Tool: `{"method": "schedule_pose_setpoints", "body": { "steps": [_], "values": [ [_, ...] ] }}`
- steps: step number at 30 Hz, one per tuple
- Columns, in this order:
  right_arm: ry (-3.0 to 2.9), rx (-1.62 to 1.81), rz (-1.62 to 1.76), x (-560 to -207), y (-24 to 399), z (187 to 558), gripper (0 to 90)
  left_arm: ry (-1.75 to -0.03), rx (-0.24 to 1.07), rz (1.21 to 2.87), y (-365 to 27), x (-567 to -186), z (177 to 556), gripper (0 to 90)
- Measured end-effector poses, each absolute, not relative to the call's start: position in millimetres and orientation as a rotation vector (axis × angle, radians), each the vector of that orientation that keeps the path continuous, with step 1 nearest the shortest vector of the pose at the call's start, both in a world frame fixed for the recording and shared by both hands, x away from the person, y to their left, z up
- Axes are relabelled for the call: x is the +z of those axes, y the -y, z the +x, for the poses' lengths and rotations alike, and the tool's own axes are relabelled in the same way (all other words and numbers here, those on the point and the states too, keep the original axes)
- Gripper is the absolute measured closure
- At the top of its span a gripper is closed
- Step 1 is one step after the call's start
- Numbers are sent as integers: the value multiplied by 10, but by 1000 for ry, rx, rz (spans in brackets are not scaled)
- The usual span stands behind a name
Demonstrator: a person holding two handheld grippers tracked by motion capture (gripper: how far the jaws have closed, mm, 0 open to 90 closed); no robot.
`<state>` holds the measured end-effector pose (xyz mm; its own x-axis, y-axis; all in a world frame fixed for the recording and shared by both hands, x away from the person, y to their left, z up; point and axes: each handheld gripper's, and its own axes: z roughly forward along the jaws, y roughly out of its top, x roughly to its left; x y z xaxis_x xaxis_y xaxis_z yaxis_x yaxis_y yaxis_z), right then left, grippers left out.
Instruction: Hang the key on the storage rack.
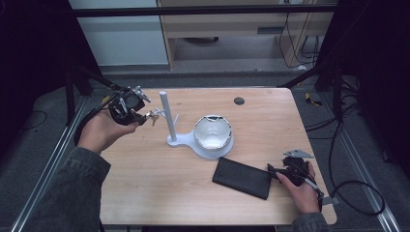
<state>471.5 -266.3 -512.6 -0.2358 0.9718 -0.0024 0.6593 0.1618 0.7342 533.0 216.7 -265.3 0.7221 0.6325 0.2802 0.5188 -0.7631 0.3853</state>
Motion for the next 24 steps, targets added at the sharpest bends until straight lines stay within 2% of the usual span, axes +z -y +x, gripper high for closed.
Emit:
{"method": "schedule_pose_setpoints", "body": {
  "steps": [24],
  "values": [
    [-1966,854,1538,-5126,2663,4713,54,-901,580,2632,-2050,-2583,5381,843]
  ]
}}
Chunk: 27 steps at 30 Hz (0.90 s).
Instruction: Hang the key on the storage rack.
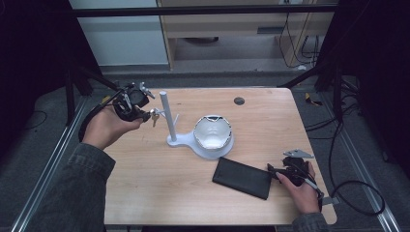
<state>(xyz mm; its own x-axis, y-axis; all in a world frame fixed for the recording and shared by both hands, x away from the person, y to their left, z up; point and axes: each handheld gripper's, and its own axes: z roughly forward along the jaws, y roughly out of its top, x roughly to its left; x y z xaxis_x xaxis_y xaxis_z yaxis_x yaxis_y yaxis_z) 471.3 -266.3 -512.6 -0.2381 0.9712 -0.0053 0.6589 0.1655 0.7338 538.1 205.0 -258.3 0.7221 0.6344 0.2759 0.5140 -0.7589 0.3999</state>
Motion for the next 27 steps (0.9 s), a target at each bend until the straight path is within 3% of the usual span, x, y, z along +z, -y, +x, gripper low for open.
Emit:
{"method": "schedule_pose_setpoints", "body": {
  "steps": [27],
  "values": [
    [-1970,850,1532,-5127,2663,4711,56,-898,607,2608,-1921,-2595,5433,832]
  ]
}}
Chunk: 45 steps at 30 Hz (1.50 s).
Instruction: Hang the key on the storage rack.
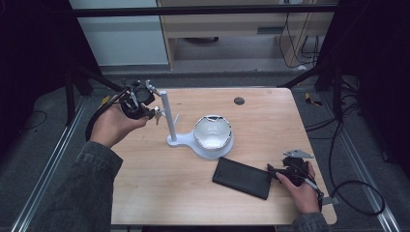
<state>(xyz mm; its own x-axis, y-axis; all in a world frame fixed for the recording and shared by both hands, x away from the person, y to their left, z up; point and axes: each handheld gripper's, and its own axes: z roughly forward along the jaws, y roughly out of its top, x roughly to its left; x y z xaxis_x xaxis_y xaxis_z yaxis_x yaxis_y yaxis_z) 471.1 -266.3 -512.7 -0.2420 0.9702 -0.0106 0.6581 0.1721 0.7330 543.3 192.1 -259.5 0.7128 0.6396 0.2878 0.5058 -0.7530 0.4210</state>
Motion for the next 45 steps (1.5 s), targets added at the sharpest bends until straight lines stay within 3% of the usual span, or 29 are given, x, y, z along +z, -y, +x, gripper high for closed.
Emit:
{"method": "schedule_pose_setpoints", "body": {
  "steps": [5,9,20,28,33,45],
  "values": [
    [-1969,852,1532,-5127,2662,4711,57,-895,615,2601,-1884,-2651,5447,818],
    [-1967,857,1539,-5123,2658,4708,57,-885,640,2545,-1897,-2664,5389,740],
    [-1967,859,1537,-5124,2658,4710,57,-824,741,2441,-2032,-2833,5050,383],
    [-1967,860,1539,-5124,2659,4710,57,-832,735,2363,-2116,-3111,4841,104],
    [-1963,863,1531,-5107,2662,4691,59,-794,641,2322,-2130,-3493,4692,62],
    [-1878,883,1484,-4956,2703,4530,78,-742,406,2315,-1787,-4442,4566,86]
  ]
}}
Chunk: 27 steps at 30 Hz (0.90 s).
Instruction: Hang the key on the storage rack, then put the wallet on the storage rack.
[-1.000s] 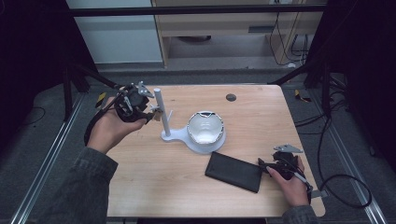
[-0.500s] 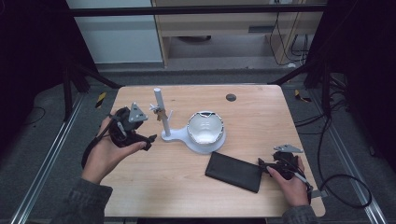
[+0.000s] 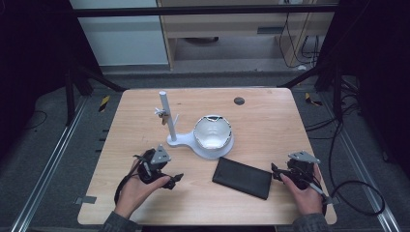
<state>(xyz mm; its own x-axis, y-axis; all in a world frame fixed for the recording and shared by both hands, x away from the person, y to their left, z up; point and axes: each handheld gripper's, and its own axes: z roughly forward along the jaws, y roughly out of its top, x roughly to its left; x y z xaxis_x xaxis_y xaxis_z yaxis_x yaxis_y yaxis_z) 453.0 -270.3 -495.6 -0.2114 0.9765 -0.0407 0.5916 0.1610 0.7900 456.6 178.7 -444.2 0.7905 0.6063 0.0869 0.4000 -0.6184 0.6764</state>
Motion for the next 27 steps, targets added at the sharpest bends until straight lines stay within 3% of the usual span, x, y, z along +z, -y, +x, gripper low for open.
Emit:
{"method": "schedule_pose_setpoints", "body": {
  "steps": [6,14,17,20,27],
  "values": [
    [-1861,942,1437,-4870,2711,4450,81,-691,403,2336,-1536,-4654,4478,76],
    [-1861,975,1396,-4808,2642,4414,173,-657,381,2348,-1371,-4777,4369,101],
    [-1871,989,1373,-4785,2627,4388,221,-661,372,2324,-1333,-4761,4347,178],
    [-1876,1006,1354,-4765,2620,4378,275,-655,373,2292,-1308,-4728,4335,321],
    [-1922,1017,1302,-4760,2531,4365,351,-649,367,2298,-1263,-4736,4331,518]
  ]
}}
